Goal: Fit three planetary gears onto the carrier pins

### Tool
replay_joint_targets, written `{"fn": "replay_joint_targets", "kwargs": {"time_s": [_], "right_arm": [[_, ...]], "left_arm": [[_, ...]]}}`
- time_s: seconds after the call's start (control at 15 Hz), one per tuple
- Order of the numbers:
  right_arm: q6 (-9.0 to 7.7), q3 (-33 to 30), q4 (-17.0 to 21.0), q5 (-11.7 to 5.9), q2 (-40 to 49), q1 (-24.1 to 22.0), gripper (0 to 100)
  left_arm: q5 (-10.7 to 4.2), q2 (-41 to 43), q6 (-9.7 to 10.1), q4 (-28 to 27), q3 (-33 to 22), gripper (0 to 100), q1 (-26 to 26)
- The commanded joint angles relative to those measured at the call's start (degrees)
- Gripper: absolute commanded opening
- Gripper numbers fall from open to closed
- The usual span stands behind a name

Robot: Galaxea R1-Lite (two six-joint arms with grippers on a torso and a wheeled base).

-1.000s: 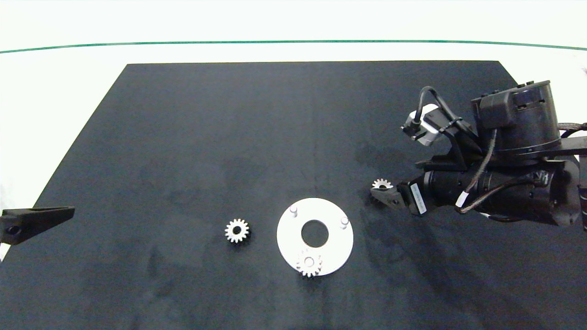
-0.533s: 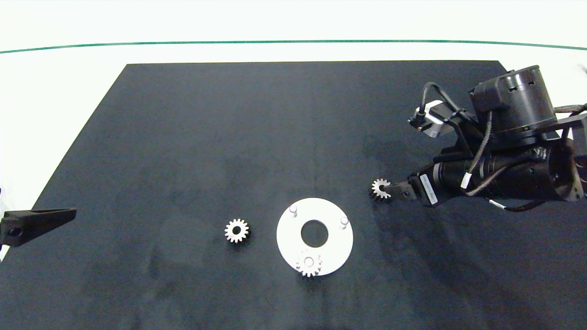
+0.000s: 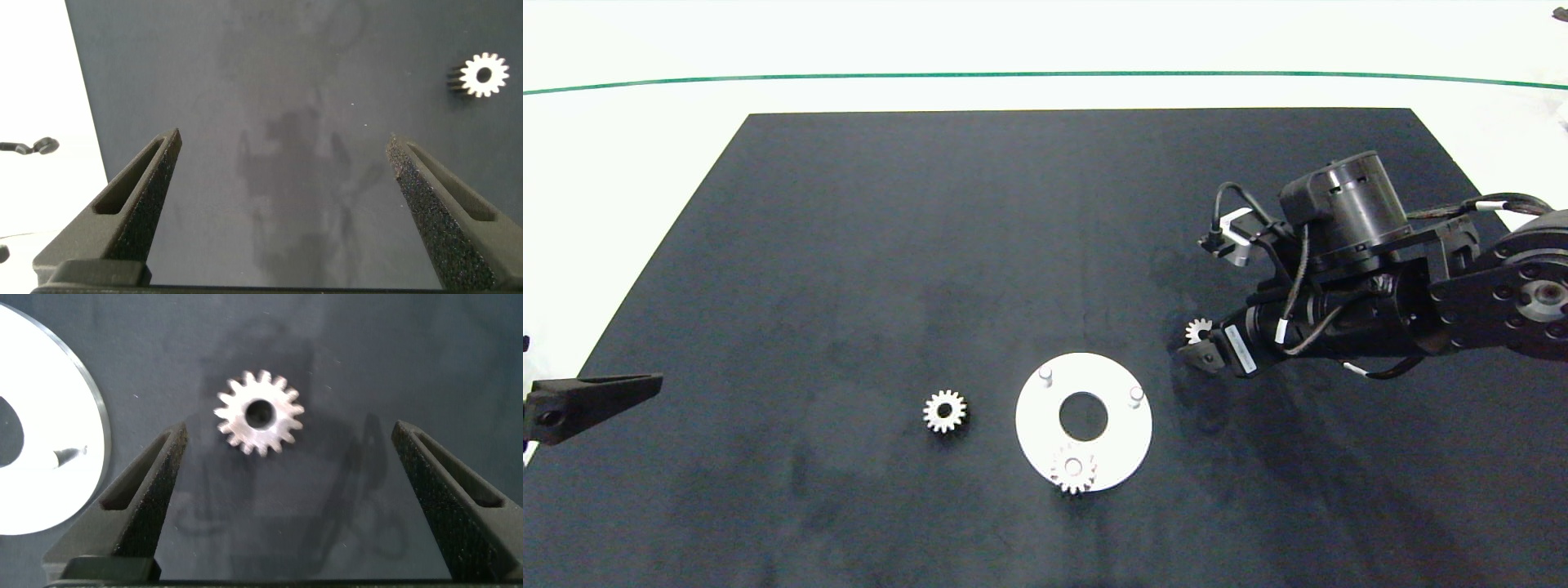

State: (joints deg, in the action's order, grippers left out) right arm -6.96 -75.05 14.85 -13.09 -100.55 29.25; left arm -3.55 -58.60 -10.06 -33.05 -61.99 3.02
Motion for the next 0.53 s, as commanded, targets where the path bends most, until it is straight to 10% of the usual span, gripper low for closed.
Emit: {"fn": "replay_joint_targets", "kwargs": {"time_s": [0.07,0.53], "right_arm": [[-0.07,-1.24,0.01,-0.09,-2.11,0.37,100],[0.11,-2.12,-0.17,-0.09,-3.43,0.46,90]], "left_arm": [[-0.06,0.33,-0.05,-0.17,0.03,100,0.05],[-0.06,0.68,-0.05,-0.17,0.03,100,0.05]]}}
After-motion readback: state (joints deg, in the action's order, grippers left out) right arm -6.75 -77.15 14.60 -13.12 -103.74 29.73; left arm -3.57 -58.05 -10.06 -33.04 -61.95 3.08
